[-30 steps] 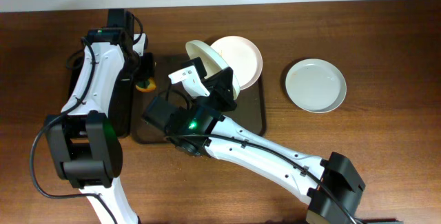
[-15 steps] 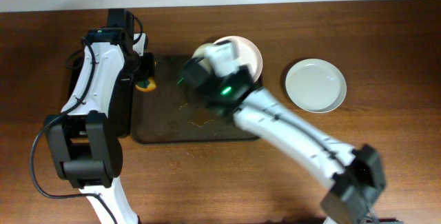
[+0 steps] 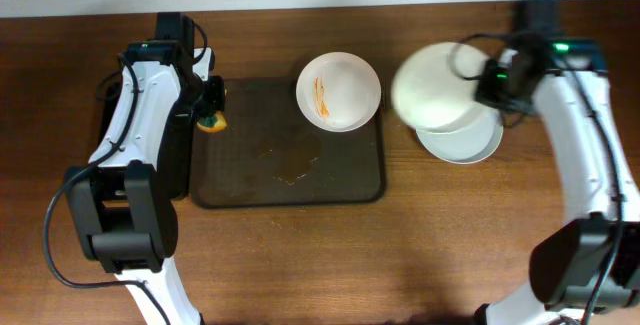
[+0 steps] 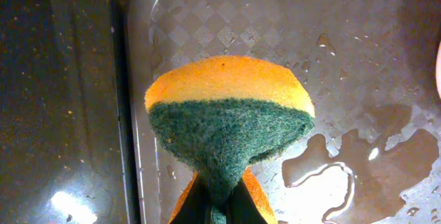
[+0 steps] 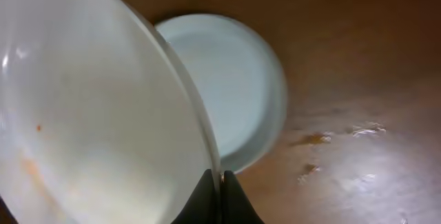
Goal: Clean dirty plates on tray and stack at the side
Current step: 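Carry the white plate right and stack it on the light blue plate, then move right gripper to the last white plate and grasp its rim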
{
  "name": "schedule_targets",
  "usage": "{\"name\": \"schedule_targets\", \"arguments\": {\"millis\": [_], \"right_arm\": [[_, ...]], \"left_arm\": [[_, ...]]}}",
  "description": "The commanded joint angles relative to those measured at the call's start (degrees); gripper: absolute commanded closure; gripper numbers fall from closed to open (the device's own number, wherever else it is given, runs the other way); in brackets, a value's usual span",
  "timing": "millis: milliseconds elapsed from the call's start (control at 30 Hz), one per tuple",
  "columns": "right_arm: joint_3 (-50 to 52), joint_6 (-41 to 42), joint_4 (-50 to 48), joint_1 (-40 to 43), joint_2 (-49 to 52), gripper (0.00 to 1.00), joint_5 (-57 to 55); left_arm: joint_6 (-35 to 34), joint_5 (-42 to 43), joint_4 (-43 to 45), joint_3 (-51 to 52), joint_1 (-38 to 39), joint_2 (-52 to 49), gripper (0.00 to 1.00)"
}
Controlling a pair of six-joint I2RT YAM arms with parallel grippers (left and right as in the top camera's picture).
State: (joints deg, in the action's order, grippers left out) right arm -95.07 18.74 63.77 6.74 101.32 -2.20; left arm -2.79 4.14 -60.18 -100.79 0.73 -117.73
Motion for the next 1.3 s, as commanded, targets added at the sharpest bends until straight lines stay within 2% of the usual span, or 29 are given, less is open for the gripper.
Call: {"name": "schedule_targets", "arguments": {"millis": [0,200,333,500,533,567,667,700,767,900,933,1033,1267], "right_arm": [[5.1,-0.8,-2.6,7.0,0.4,0.96,2.0],[14.1,-0.7,-10.8,11.8,0.4,0.96,2.1],[19.3,-0.5,-19.3,11.9,0.4,0.96,7.6],[20.6,-0.5,-22.1,10.1,0.4,0.96,10.1],[20.6,-0.5,-22.1,9.3,0.4,0.89,10.2],[20.6,-0.5,-22.0,8.8,0.4,0.7,10.1],[20.5,-0.5,-22.2,6.6,0.4,0.4,10.2],[20.5,-0.5,-22.3,6.1,0.4,0.32,10.2],[20.3,-0.4,-22.9,5.0,0.4,0.27,10.8],[17.2,-0.2,-22.9,0.6,0.4,0.27,13.8],[16.4,0.5,-23.2,-1.4,0.4,0.32,14.1],[16.0,5.2,-26.3,-7.8,0.4,0.39,14.0],[16.0,22.4,-31.7,-19.8,5.0,0.59,6.0]], "left_arm": [[-0.4,0.8,0.2,0.3,0.0,-0.5,1.0],[-0.4,0.8,0.2,0.3,0.0,-0.5,1.0],[-0.4,0.9,0.5,0.3,0.0,-0.5,0.99],[-0.5,0.9,0.6,0.3,0.0,-0.5,1.0],[-0.5,0.9,0.6,0.3,0.0,-0.5,1.0],[-0.5,0.9,0.6,0.3,0.0,-0.5,0.99],[-0.4,0.9,0.6,0.3,0.0,-0.5,1.0],[-0.4,0.9,0.6,0.3,0.0,-0.5,1.0],[-0.5,0.9,0.6,0.3,0.0,-0.5,0.99],[-0.4,1.0,1.0,0.3,0.0,-0.5,1.0],[-0.5,1.0,1.0,0.3,0.0,-0.5,1.0],[-0.5,1.0,1.0,0.3,0.0,-0.5,0.99],[-0.5,1.0,1.0,0.3,0.0,-0.5,0.99]]}}
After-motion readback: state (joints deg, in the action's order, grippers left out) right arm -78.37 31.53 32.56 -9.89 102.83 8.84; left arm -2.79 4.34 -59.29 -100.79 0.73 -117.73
